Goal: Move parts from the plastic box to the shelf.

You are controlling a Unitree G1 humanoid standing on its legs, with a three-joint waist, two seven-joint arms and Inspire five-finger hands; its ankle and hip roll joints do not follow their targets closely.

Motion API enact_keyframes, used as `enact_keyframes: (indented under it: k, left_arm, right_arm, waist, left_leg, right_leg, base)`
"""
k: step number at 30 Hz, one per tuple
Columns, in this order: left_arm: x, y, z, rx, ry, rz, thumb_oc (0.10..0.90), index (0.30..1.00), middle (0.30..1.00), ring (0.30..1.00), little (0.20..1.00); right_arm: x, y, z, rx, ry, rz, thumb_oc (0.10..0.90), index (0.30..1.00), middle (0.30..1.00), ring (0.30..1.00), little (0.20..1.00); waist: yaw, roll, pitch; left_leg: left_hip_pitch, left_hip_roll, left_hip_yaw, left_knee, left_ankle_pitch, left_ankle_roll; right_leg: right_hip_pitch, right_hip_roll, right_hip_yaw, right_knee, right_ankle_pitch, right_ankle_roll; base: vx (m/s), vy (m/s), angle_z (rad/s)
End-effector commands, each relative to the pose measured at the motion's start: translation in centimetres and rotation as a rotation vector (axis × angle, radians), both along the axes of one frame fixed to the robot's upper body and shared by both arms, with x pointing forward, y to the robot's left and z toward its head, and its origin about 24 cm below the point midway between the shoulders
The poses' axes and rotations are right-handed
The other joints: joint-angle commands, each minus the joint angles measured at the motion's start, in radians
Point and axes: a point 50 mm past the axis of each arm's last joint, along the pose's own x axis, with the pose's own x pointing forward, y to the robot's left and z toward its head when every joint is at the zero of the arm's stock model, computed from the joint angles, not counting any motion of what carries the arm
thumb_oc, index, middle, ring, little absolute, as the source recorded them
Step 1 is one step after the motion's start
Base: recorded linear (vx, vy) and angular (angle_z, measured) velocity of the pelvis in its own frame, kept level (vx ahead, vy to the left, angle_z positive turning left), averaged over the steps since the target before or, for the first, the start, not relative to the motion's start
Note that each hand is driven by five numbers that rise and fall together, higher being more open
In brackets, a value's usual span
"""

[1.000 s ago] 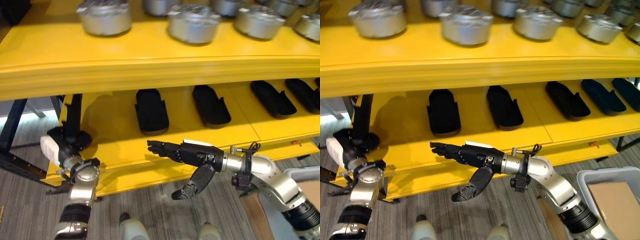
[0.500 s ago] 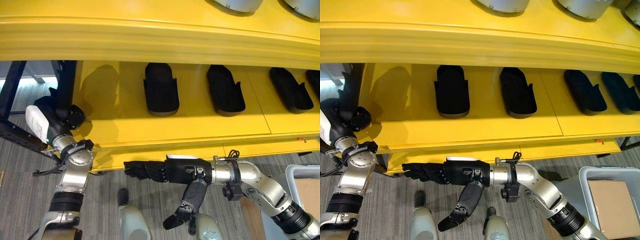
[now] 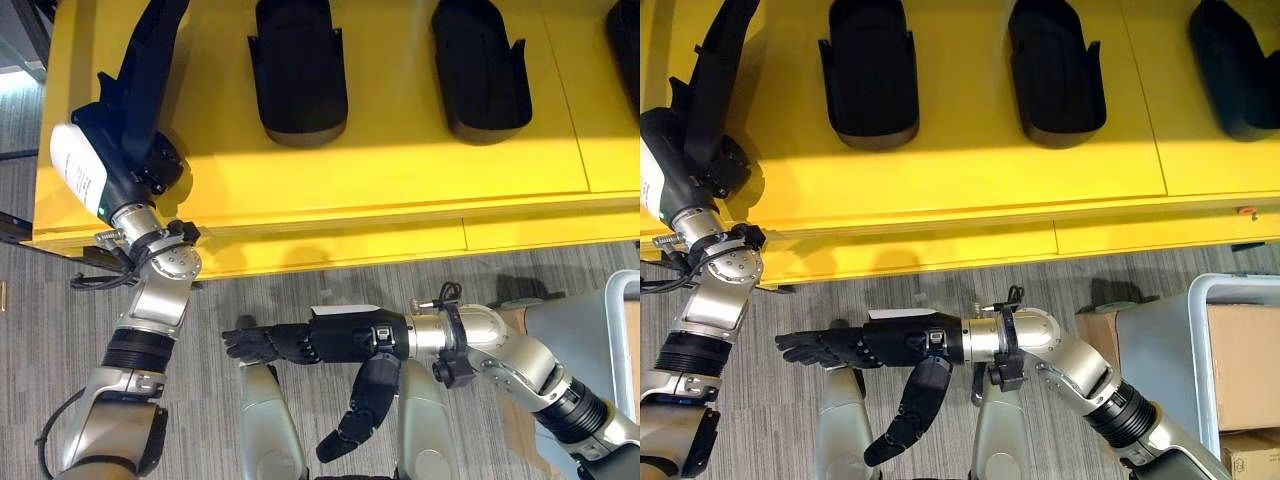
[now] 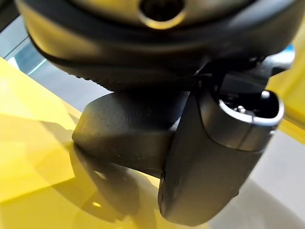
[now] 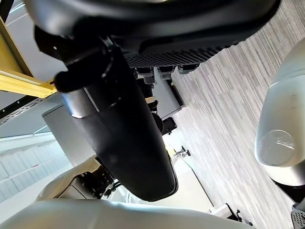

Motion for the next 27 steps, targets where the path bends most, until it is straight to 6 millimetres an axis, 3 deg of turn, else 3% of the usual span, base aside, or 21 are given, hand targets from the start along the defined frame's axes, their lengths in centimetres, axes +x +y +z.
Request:
enact_keyframes:
  k: [1, 9, 14, 17, 19, 27]
  left_arm:
    - [-0.6, 0.3, 5.0, 0.034, -0.192, 0.057, 0.400, 0.300, 0.300, 0.300, 0.300]
    - [0.2, 2.7, 4.7, -0.077, -0.155, 0.197, 0.400, 0.300, 0.300, 0.300, 0.300]
    - [0.4, 5.1, 3.3, -0.240, -0.130, 0.285, 0.400, 0.300, 0.300, 0.300, 0.300]
    - [0.2, 6.2, 3.4, -0.240, -0.113, 0.345, 0.400, 0.300, 0.300, 0.300, 0.300]
    - [0.2, 7.7, 4.5, -0.220, -0.055, 0.395, 0.400, 0.300, 0.300, 0.300, 0.300]
    - [0.5, 8.7, 5.7, -0.036, 0.113, 0.511, 0.400, 0.300, 0.300, 0.300, 0.300]
  right_arm:
    - [-0.8, 1.1, 4.0, 0.149, -0.154, 0.121, 0.900, 1.000, 1.000, 1.000, 1.000]
    - [-0.4, 1.4, 4.1, 0.103, -0.175, 0.127, 0.900, 1.000, 1.000, 1.000, 1.000]
    - [-0.1, 1.5, 4.3, 0.062, -0.173, 0.138, 0.900, 1.000, 1.000, 1.000, 1.000]
    - [0.0, 1.5, 4.4, 0.044, -0.167, 0.153, 0.900, 1.000, 1.000, 1.000, 1.000]
    - [0.2, 1.5, 4.4, 0.018, -0.160, 0.166, 0.900, 1.000, 1.000, 1.000, 1.000]
    - [0.6, 1.2, 4.2, -0.013, -0.120, 0.179, 0.900, 1.000, 1.000, 1.000, 1.000]
  waist:
    - [-0.010, -0.009, -0.016]
    - [-0.026, 0.001, -0.016]
    - [-0.041, 0.017, -0.016]
    - [-0.052, 0.018, -0.016]
    - [-0.066, 0.028, -0.016]
    - [-0.099, 0.037, -0.028]
  left_leg:
    - [-0.014, -0.003, -0.021, 0.114, -0.026, 0.019]
    - [-0.024, -0.011, -0.002, 0.105, -0.031, 0.028]
    - [0.011, -0.007, 0.015, 0.086, -0.030, 0.033]
    - [0.035, -0.007, 0.028, 0.082, -0.035, 0.035]
    - [0.070, 0.003, 0.045, 0.071, -0.032, 0.034]
    - [0.127, 0.010, 0.072, 0.066, -0.048, 0.034]
  right_leg:
    - [0.057, -0.017, 0.029, -0.096, 0.063, -0.030]
    - [0.024, -0.032, 0.026, -0.081, 0.054, -0.038]
    - [0.032, -0.035, 0.036, -0.085, 0.060, -0.042]
    - [0.043, -0.041, 0.042, -0.076, 0.052, -0.042]
    - [0.058, -0.046, 0.045, -0.072, 0.052, -0.042]
    - [0.086, -0.051, 0.057, -0.059, 0.042, -0.042]
  base:
    - [-0.10, 0.062, -0.11]
    - [-0.07, 0.045, 0.01]
    - [-0.01, 0.077, -0.04]
    - [0.03, 0.076, -0.06]
    - [0.05, 0.104, -0.02]
    - [0.06, 0.066, -0.04]
